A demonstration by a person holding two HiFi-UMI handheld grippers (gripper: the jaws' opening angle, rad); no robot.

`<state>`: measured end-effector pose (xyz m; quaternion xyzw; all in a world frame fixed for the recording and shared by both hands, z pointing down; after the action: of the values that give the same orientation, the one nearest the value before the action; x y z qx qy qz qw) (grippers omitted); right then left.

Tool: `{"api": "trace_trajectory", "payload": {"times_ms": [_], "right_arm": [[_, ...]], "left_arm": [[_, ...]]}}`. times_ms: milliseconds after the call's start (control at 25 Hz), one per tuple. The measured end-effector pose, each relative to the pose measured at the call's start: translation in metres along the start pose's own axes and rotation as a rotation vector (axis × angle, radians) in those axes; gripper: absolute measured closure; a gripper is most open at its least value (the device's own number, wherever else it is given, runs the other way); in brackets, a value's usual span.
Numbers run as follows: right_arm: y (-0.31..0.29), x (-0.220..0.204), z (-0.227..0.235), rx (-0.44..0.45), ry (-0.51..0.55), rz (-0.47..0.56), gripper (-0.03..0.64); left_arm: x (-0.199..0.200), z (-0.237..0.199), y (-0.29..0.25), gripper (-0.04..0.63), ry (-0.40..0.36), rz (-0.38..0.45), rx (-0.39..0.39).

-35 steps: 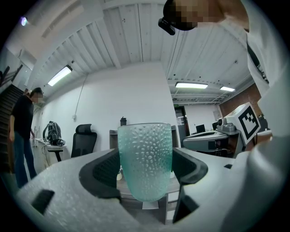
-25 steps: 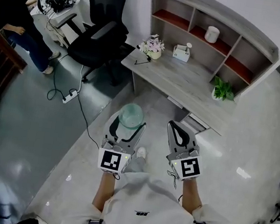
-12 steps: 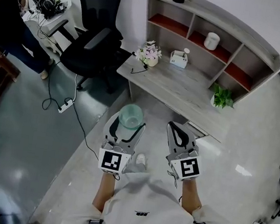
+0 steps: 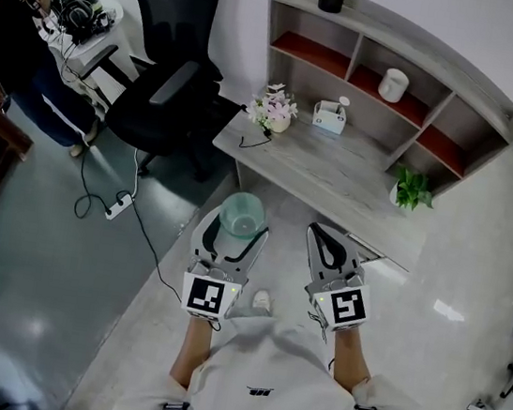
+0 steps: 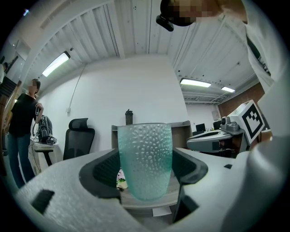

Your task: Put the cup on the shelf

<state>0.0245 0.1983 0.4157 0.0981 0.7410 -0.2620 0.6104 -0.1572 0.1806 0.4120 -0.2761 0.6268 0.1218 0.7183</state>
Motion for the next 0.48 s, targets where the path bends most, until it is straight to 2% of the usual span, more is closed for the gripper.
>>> {"api": "trace_trajectory", "payload": {"times_ms": [200,480], "right_arm": [[-0.022,0.001,0.005,-0.012,-0.009,-0.014,0.586],[-0.043,0.006,0.009,-0.020,-0.006,-0.021,0.586]], "left_arm": [[-0.006,-0.018,-0.016,0.221,-0.048,0.003,-0.014],[-0.002,-0.035,-0.029,0.221,-0.026,0.006,-0.015]]}}
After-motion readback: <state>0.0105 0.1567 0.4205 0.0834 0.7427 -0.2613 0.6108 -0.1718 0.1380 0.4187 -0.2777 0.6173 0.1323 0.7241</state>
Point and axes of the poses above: the fingertips, and each gripper's own axes: y backward along the fingers, z to its right, x out of its top, the point moved 6 cm from there along y, backward along the fingers, and after that the axes turned 15 degrees about -z, right-handed, at the moved point
